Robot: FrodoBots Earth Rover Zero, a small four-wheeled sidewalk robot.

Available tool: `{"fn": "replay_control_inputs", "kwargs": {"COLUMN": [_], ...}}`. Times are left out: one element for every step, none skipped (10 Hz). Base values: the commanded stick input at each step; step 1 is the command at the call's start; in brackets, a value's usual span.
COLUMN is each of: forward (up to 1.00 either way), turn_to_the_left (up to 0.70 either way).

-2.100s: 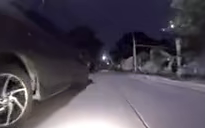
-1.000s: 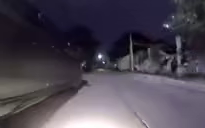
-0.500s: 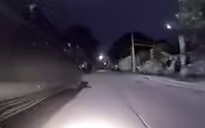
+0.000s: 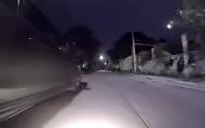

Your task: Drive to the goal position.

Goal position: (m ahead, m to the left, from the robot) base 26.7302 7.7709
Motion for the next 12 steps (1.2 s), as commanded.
{"fn": "replay_control_inputs", "kwargs": {"forward": [0.50, 0.50, 0.50, 0.50, 0.50, 0.50, 0.50, 0.50, 0.50, 0.50, 0.50, 0.50], "turn_to_the_left": [0.00, 0.00, 0.00, 0.00, 0.00, 0.00, 0.00, 0.00, 0.00, -0.04, -0.25, -0.45]}}
